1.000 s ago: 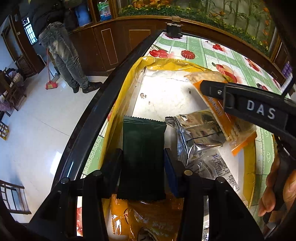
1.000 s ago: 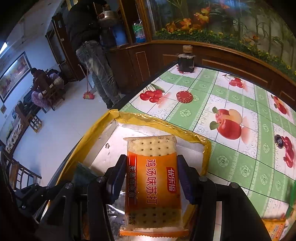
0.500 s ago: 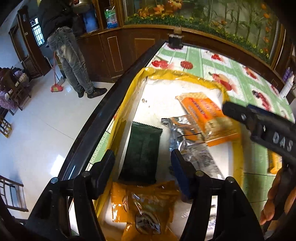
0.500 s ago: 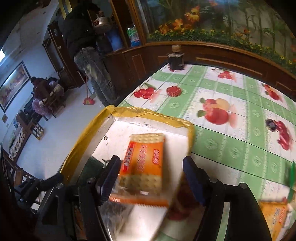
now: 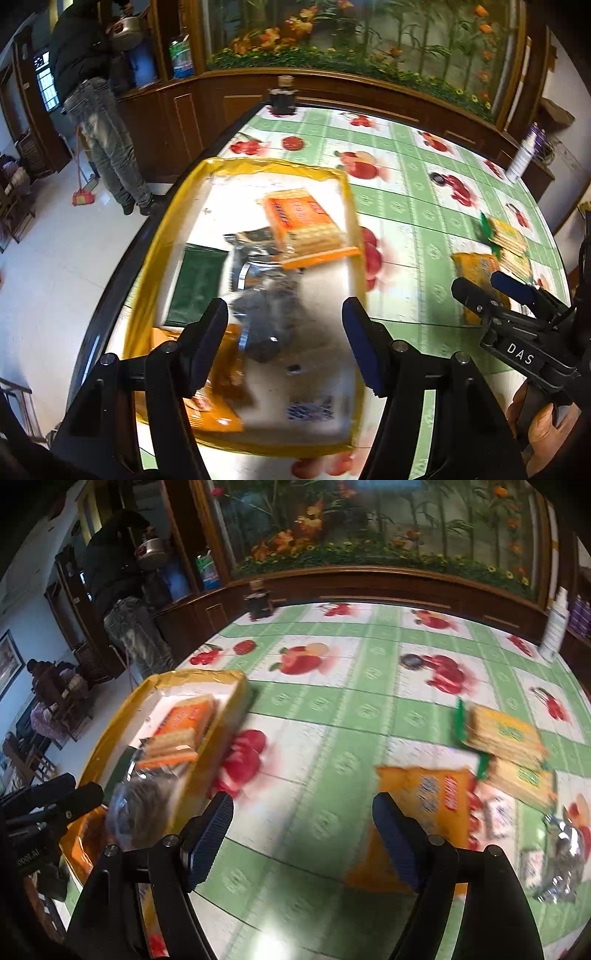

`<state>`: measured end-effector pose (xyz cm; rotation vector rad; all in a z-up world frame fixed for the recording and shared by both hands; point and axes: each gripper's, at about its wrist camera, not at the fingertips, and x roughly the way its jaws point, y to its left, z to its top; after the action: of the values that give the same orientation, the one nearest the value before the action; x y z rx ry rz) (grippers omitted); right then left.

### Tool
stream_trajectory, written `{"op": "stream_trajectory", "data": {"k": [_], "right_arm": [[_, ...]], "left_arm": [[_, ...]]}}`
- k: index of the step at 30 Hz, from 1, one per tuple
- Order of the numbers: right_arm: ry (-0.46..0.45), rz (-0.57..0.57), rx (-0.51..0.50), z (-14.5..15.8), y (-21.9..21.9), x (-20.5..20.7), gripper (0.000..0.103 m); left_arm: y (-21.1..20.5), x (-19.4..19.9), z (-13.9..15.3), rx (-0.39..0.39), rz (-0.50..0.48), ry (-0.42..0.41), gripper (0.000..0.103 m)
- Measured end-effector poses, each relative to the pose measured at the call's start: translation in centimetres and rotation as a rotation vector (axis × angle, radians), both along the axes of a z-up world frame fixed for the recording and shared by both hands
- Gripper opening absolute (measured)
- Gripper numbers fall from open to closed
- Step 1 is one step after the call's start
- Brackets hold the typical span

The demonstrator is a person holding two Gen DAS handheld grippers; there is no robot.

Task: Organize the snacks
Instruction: 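Withdraw both tools from the tray toward the remaining snacks, then grasp yellow biscuit bag with left tool while right tool grasps small white candy packet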

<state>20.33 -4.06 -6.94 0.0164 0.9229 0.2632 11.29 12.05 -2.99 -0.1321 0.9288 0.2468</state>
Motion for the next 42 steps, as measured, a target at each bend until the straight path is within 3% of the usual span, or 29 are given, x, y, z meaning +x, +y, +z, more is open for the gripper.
{"op": "stream_trajectory", "data": {"k": [14,28,42], "right_arm": [[-0.011,-0.202,-0.036,0.7,-11.4,-5.6,0.083],[-0.015,-0.325,-0.073,0.6,-18.2,-9.6,0.084],[0.004,-0.377,-0.035,0.2,-22.3,-9.3,0.084]], "left_arm": [[-7.5,0.9,-0.1,-0.006,-0.128,0.024,0.064],[-14.3,3.4,-1.4,-0.068,-0.277,0.06,0.063],[-17.9,9.7,-3.8,-0.086,-0.279,0.13,0.063]]}}
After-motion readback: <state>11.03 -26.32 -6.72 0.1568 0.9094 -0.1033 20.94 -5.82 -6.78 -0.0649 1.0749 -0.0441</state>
